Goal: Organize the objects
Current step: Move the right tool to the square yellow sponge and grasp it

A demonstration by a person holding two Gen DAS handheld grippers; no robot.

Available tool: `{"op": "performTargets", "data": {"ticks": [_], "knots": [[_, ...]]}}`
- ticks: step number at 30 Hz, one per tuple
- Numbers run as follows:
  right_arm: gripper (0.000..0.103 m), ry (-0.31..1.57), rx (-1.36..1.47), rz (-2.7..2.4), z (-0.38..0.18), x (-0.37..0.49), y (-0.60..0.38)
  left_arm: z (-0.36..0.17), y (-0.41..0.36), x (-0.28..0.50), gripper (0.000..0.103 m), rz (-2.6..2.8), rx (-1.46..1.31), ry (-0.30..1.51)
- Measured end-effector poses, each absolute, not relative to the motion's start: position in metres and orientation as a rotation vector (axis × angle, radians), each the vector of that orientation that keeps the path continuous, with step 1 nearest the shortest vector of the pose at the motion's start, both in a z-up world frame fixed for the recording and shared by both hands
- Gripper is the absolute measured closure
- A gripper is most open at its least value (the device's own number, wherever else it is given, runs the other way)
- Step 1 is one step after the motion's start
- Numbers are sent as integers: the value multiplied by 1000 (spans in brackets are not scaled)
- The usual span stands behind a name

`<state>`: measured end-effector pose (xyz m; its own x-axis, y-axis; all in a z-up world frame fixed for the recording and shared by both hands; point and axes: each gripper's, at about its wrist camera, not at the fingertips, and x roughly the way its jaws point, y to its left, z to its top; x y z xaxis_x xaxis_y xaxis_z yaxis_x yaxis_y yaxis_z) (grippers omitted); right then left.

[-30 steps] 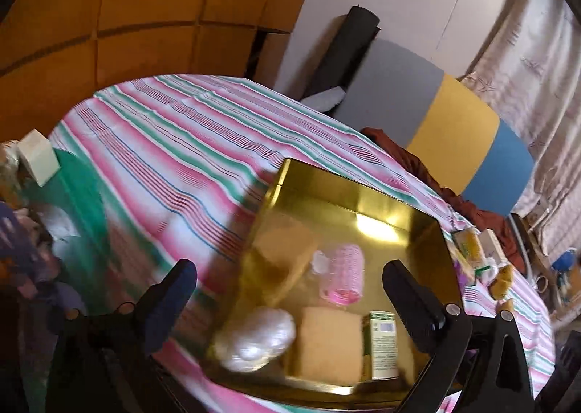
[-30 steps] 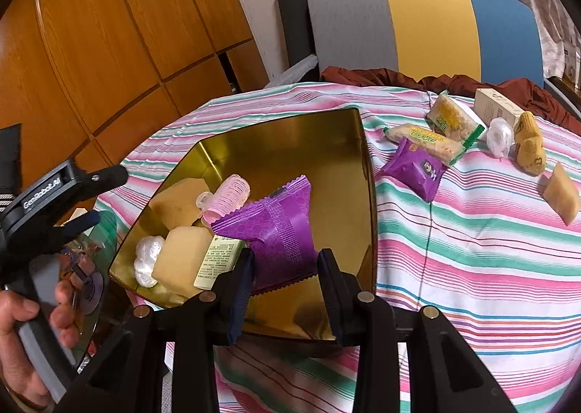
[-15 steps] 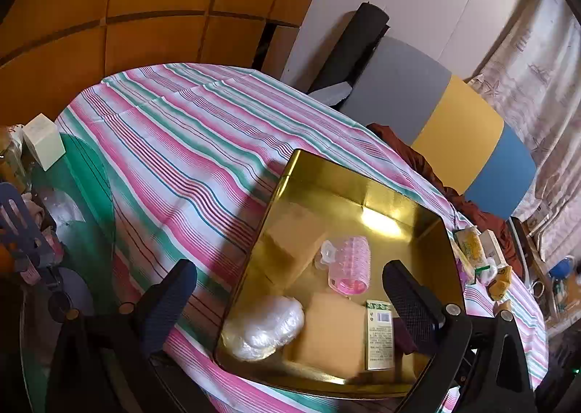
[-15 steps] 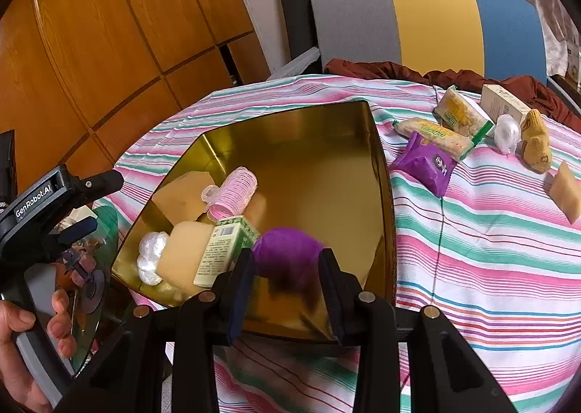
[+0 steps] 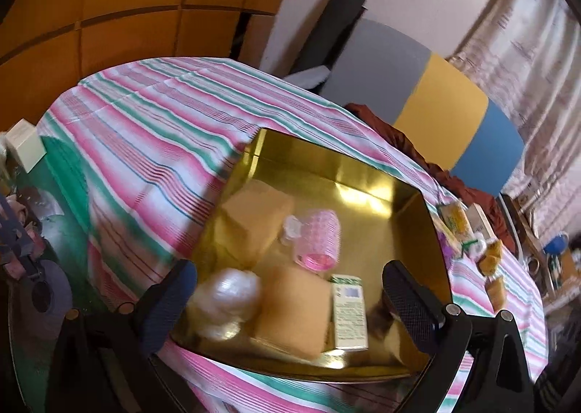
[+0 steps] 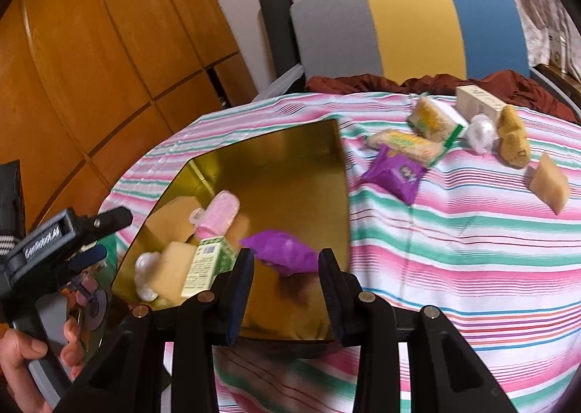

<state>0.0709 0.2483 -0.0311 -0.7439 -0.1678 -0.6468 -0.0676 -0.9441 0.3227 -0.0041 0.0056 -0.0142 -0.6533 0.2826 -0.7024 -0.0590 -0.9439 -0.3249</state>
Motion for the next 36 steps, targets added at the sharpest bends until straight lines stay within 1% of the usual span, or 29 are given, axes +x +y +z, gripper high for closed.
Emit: {"op": "performTargets", "data": {"ticks": [11,15,21,26,31,33,36], "knots": [[65,-632,1108,-2958,-36,92,319,-5,68,14,0,2544,-1171,-242],[60,-677,1130,-2994,-41,100,347,-4,95,24,0,2475,-1170,-173],[56,-685,1210,-3042,-56,116,391,-5,138,42,0,2366,-1149,-46],[53,-668,1242,-3129,-59,120,436,-9,164,52,0,2298,-1158,9],[31,-632,1203,-3213,-49,108,485,-13,182,63,0,2249,-1163,53],[24,-603,1193,-3208,-46,99,496,-14,189,67,0,2232,-1165,67],[23,-507,1211,-3192,-47,80,508,-16,195,70,0,2216,-1170,90]]}}
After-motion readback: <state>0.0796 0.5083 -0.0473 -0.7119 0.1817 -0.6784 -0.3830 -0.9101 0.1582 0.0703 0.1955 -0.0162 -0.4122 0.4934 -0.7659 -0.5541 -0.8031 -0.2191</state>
